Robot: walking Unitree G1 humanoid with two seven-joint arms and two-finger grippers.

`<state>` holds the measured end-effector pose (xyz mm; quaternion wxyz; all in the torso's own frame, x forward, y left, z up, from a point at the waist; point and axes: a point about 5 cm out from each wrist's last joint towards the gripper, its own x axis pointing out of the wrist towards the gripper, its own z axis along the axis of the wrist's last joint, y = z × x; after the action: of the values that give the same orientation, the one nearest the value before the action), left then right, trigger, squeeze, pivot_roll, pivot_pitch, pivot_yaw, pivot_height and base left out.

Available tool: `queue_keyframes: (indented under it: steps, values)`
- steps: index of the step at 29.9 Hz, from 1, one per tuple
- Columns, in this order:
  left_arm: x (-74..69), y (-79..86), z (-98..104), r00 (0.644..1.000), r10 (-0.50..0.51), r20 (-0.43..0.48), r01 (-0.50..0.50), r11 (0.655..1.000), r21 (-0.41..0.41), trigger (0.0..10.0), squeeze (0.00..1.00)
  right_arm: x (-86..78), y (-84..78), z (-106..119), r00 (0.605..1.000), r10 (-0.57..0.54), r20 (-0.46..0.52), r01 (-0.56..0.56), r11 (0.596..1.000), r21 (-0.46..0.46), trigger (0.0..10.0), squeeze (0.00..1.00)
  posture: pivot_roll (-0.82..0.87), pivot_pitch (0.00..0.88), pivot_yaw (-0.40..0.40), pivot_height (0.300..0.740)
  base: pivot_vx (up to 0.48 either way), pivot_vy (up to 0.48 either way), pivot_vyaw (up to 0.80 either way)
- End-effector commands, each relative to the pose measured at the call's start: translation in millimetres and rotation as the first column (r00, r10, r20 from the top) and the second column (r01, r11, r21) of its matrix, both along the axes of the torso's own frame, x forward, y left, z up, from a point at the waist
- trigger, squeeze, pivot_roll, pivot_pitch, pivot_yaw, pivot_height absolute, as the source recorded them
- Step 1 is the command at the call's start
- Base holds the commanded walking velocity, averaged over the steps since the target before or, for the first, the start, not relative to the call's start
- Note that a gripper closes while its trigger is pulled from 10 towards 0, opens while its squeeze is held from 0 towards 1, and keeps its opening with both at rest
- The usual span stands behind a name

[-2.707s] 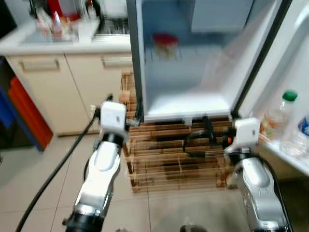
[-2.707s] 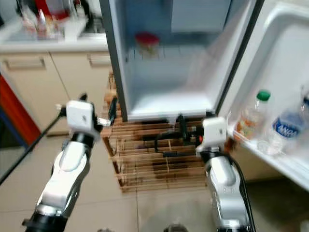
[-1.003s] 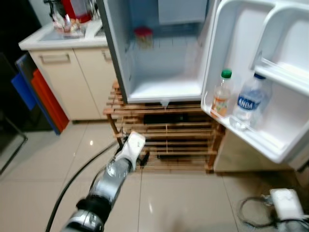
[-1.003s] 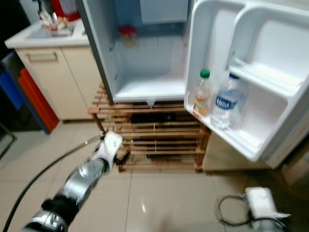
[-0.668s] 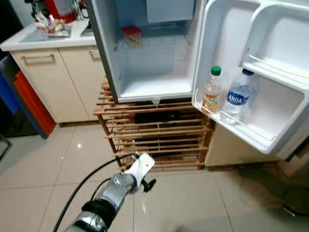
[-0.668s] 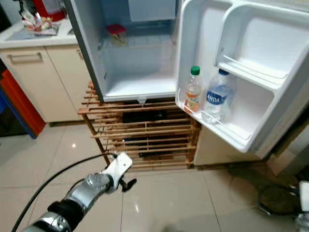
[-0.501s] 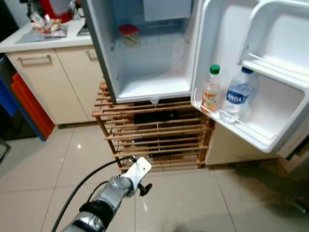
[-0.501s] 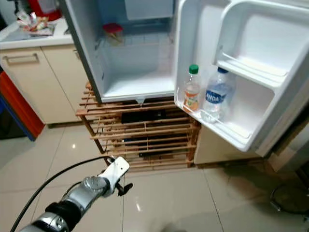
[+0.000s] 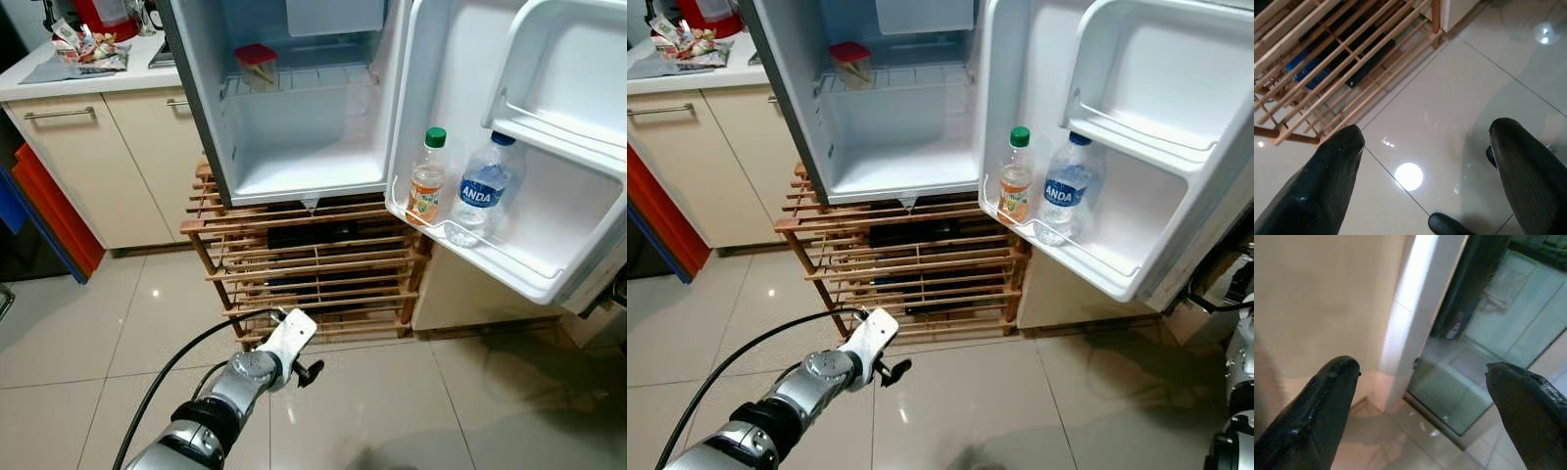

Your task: Restocking fridge

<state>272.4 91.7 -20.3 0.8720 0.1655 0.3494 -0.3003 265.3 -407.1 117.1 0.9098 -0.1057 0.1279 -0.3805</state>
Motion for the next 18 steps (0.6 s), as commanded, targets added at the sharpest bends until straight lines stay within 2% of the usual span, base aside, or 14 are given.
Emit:
queue_keyframes:
  steps: [1,2,3,4,6,7,9,10,11,13,15,17,18]
  values:
    - [-1.2,4.6,-2.8,1.0,0.015,-0.023,-0.015,1.0,0.013,10.0,0.0,11.8,10.5,5.4,0.997,0.061,0.042,-0.062,0.998,0.009,10.0,0.0,-0.26,0.0,0.07,0.74,0.0,0.0,0.0]
    - [-4.3,5.4,-5.7,0.999,0.002,-0.04,-0.001,1.0,0.022,10.0,0.0,15.7,16.4,3.8,0.994,0.094,0.052,-0.096,0.995,0.035,10.0,0.0,-0.26,0.0,0.074,0.74,0.0,0.0,0.0]
    - [-11.6,8.4,-12.6,0.997,-0.013,-0.081,0.016,0.999,0.043,10.0,0.0,26.2,33.8,1.1,0.976,0.199,0.091,-0.207,0.974,0.094,10.0,0.0,-0.26,0.0,0.074,0.74,0.0,0.0,0.0]
    - [-11.6,8.4,-12.6,0.997,-0.013,-0.081,0.016,0.999,0.043,10.0,0.0,26.2,33.8,1.1,0.976,0.199,0.091,-0.207,0.974,0.094,10.0,0.0,-0.26,0.0,0.074,0.74,0.0,0.0,0.0]
    - [-18.5,13.2,-19.2,0.992,-0.016,-0.122,0.024,0.998,0.066,10.0,0.0,35.5,53.1,2.4,0.94,0.315,0.13,-0.329,0.937,0.113,10.0,0.0,-0.26,0.0,0.077,0.74,0.0,0.0,0.0]
    - [-18.5,13.2,-19.2,0.992,-0.016,-0.122,0.024,0.998,0.066,10.0,0.0,35.5,53.1,2.4,0.94,0.315,0.13,-0.329,0.937,0.113,10.0,0.0,-0.26,0.0,0.077,0.74,0.0,0.0,0.0]
    - [-26.9,20.9,-26.7,0.988,-0.018,-0.155,0.035,0.994,0.106,10.0,0.0,45.4,87.1,7.4,0.84,0.507,0.196,-0.535,0.833,0.14,10.0,0.0,-0.26,0.0,0.083,0.74,0.0,0.0,0.0]
    - [-26.9,20.9,-26.7,0.988,-0.018,-0.155,0.035,0.994,0.106,10.0,0.0,45.4,87.1,7.4,0.84,0.507,0.196,-0.535,0.833,0.14,10.0,0.0,-0.26,0.0,0.083,0.74,0.0,0.0,0.0]
    - [-30.0,23.3,-29.2,0.986,-0.018,-0.166,0.037,0.993,0.116,10.0,0.0,47.0,102.6,10.4,0.78,0.582,0.23,-0.62,0.77,0.151,10.0,0.0,-0.26,0.0,0.083,0.74,0.0,0.0,0.0]
    - [-40.9,24.7,-37.2,0.98,-0.019,-0.196,0.047,0.99,0.136,10.0,0.0,36.5,144.1,17.7,0.555,0.785,0.277,-0.832,0.519,0.195,10.0,0.0,-0.26,0.0,0.079,0.74,0.0,0.0,0.0]
    - [-51.7,21.4,-44.4,0.975,-0.025,-0.219,0.058,0.987,0.15,10.0,0.0,13.9,173.9,18.3,0.331,0.898,0.291,-0.93,0.258,0.262,10.0,0.0,-0.26,0.0,0.076,0.74,0.0,0.0,0.0]
    - [-57.8,18.4,-48.1,0.973,-0.03,-0.229,0.067,0.985,0.157,10.0,0.0,-5.4,185.9,12.5,0.205,0.936,0.287,-0.94,0.106,0.325,10.0,0.0,-0.26,0.0,0.072,0.74,0.0,0.0,0.0]
    - [-57.8,18.4,-48.1,0.973,-0.03,-0.229,0.067,0.985,0.157,10.0,0.0,-5.4,185.9,12.5,0.205,0.936,0.287,-0.94,0.106,0.325,10.0,0.0,-0.26,0.0,0.072,0.74,0.0,0.0,0.0]
